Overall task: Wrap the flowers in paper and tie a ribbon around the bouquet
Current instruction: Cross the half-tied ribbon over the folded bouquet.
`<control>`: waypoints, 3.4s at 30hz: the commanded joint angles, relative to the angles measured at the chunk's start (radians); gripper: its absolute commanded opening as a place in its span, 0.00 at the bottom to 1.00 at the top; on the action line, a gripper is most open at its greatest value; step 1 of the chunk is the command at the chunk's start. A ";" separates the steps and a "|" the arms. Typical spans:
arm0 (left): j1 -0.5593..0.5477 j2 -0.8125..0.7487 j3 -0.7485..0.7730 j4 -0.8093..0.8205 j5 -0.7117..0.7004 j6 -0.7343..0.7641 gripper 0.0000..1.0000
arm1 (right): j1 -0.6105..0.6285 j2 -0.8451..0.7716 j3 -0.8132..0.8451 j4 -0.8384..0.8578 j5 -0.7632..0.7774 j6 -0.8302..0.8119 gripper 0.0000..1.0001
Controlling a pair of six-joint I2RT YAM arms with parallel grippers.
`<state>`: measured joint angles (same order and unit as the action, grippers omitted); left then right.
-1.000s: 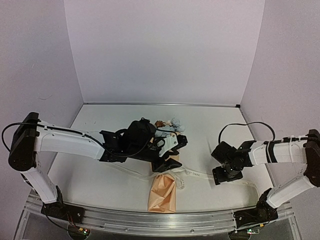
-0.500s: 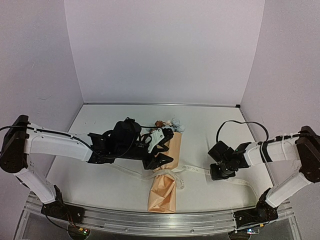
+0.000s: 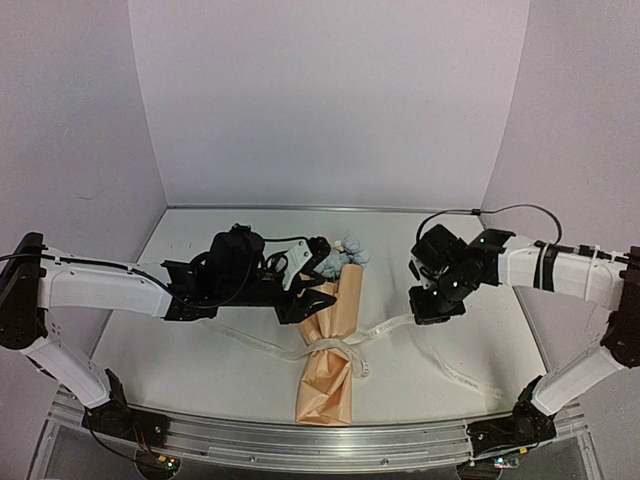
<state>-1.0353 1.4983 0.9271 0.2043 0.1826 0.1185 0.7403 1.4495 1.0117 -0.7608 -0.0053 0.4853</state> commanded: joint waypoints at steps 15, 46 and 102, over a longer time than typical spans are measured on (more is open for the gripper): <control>0.029 -0.073 -0.083 0.056 0.188 0.069 0.52 | 0.210 0.173 0.658 -0.442 -0.508 0.001 0.00; 0.011 -0.271 -0.355 0.142 -0.115 -0.184 0.53 | 0.365 0.429 0.582 -0.094 -0.352 0.197 0.00; 0.009 -0.201 -0.231 0.006 0.060 -0.123 0.51 | 0.350 0.140 -0.164 0.429 0.092 0.234 0.00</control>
<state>-1.0264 1.2518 0.6375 0.2023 0.2149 -0.0343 1.0935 1.6555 0.8458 -0.2866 0.0516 0.6995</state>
